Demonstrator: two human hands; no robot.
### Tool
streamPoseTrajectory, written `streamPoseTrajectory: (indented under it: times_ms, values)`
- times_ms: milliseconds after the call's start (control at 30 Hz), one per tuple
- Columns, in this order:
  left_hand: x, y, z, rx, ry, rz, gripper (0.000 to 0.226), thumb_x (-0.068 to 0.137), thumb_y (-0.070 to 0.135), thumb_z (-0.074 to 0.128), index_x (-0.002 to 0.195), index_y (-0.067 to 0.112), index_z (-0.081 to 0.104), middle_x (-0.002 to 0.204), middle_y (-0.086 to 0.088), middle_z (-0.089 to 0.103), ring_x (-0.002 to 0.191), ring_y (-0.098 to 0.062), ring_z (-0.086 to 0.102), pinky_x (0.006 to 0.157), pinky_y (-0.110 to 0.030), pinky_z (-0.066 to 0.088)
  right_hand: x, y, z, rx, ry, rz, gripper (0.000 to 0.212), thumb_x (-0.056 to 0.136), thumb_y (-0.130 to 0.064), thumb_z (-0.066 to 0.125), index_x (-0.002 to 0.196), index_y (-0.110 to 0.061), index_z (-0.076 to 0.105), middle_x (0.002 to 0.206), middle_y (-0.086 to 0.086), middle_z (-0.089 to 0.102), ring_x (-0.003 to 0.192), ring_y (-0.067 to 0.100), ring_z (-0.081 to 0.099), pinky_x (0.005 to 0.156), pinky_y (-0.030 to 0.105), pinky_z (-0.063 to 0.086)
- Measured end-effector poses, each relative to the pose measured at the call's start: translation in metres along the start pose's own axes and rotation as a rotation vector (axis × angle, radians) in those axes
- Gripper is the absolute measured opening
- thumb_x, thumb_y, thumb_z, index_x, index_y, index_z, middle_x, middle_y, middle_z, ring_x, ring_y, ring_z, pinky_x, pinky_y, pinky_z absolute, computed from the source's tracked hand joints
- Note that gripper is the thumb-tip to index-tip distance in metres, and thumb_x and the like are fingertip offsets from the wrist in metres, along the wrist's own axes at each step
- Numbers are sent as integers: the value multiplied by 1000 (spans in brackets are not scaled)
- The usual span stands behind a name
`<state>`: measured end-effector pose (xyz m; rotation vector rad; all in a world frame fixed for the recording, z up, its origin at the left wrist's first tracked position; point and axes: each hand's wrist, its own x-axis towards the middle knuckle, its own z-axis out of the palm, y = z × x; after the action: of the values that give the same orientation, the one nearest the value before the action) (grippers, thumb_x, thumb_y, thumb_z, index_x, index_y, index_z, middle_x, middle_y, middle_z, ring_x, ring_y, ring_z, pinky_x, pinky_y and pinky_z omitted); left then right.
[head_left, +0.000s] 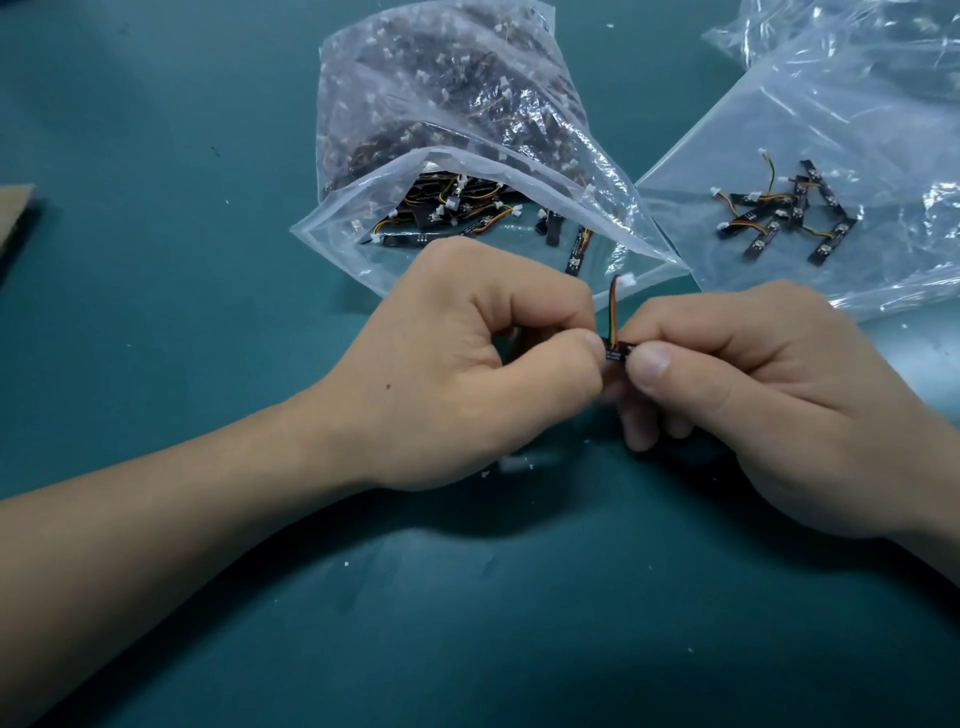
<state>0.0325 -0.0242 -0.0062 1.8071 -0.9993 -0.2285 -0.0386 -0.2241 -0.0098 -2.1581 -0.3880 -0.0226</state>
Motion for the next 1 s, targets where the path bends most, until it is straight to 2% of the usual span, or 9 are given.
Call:
streamPoseTrajectory:
  times_ms: [167,233,267,367,467,633,800,900,1000]
  values:
    - [1,-5,1,6,145,55,36,95,24,46,76,1,65,68,-10,59,69,-18,56,68,-29,42,-2,3,1,57,71,-18,37,103,-33,44,75,-23,65,68,-6,68,56,16,60,55,24,45]
    - [3,-5,1,88,260,30,40,99,28,39,90,4,70,87,-6,67,88,-19,61,84,-34,45,-3,4,2,208,207,-20,32,105,-32,43,89,-24,70,71,0,69,48,19,56,47,29,43]
    - [4,-5,1,152,291,4,40,100,30,38,96,7,71,96,-2,69,97,-16,61,91,-34,44,-2,6,2,291,297,-14,29,106,-32,42,106,-26,71,77,3,72,44,21,54,44,30,40]
    - [5,-7,6,437,169,-125,35,95,41,46,115,25,71,122,12,66,124,-13,53,113,-39,32,5,13,-1,403,435,93,42,111,-33,39,152,-24,43,105,3,78,42,19,52,45,28,38]
    - [2,-5,11,655,18,-206,46,91,53,45,129,36,64,144,18,54,140,-11,36,116,-37,16,6,17,1,342,360,114,45,105,-26,49,150,-21,46,101,0,78,45,17,54,49,21,43]
    - [1,-2,10,726,-3,-179,47,90,49,47,131,33,65,144,18,55,136,-16,42,113,-42,23,-2,10,7,71,197,7,36,97,-33,57,133,-41,59,102,-4,72,58,24,59,54,37,52]
    - [-1,-1,12,782,16,-126,44,90,46,47,126,29,66,137,18,57,128,-15,46,107,-38,25,-2,8,6,103,208,27,32,96,-33,57,128,-36,62,98,-2,73,59,24,59,56,40,53]
    - [1,-5,11,610,154,-89,39,89,36,56,125,25,68,127,16,61,118,-11,53,106,-36,34,-3,7,8,119,247,37,30,96,-33,58,126,-36,62,91,-1,72,59,20,61,57,30,51]
    - [5,-9,7,290,408,-23,20,88,17,71,106,26,73,102,21,69,89,-2,61,82,-20,48,-1,9,7,130,293,87,31,94,-32,61,124,-35,62,83,-1,72,59,18,63,60,22,48]
